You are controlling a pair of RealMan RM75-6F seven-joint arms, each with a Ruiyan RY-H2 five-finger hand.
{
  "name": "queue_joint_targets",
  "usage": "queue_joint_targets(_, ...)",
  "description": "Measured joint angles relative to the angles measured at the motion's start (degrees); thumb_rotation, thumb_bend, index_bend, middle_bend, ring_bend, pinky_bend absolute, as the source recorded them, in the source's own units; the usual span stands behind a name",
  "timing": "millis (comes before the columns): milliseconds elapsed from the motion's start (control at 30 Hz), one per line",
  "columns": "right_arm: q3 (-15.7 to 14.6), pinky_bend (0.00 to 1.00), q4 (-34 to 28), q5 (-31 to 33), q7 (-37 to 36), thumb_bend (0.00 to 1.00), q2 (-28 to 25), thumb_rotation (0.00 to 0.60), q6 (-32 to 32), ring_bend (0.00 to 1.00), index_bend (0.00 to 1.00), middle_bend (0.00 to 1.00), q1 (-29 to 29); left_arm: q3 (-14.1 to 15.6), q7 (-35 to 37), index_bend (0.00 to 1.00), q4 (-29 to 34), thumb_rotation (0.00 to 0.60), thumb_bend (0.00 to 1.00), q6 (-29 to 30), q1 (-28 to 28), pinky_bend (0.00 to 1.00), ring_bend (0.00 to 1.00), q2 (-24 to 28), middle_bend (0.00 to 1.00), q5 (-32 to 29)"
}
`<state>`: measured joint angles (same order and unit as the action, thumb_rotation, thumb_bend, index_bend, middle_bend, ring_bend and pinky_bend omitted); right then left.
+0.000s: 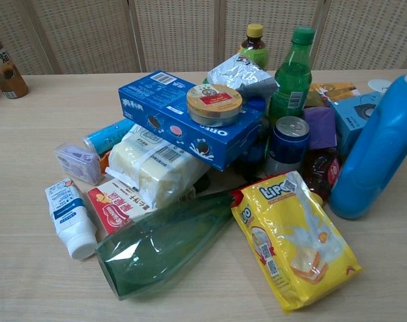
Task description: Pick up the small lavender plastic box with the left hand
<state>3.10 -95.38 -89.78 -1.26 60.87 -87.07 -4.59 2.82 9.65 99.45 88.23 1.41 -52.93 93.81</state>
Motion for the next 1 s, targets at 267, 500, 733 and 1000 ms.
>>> queue_joint_targets(267,0.08,0.00,-0.20,0.13,-0.51,0.00,-0.27,0.600,-0.27,0.00,0.00,0.00,0.21,-0.18,-1.70,0.00,-0.46,0.600,0.07,-2.09,0.86,0.00,0.00,-0.79,0.00,-0.84)
queue_joint_targets(500,0.13,0.00,-0.28,0.22,-1.53,0.00,-0.59,0.600,0.00,0.00,0.00,0.00,0.15,-2.26,-4.76,0.00,-1.56,0.600,0.07,-9.22,6.39,0.00,0.00,-2.77,0.00,-1.63)
queue_joint_targets(733,0.12,0.00,-0.38,-0.03,-2.67,0.00,-1.03,0.600,-0.56,0.00,0.00,0.00,0.44,-5.14,-11.23,0.00,-3.68,0.600,0.07,-23.14,16.97,0.00,0.00,-6.83,0.00,-2.71)
queue_joint_targets(1000,0.43,0.00,-0.17,0.11,-4.52,0.00,-1.57,0.600,-1.22,0.00,0.00,0.00,0.71,-8.77,-23.59,0.00,-7.32,0.600,0.07,-32.30,25.75,0.00,0.00,-16.10,0.00,-8.95)
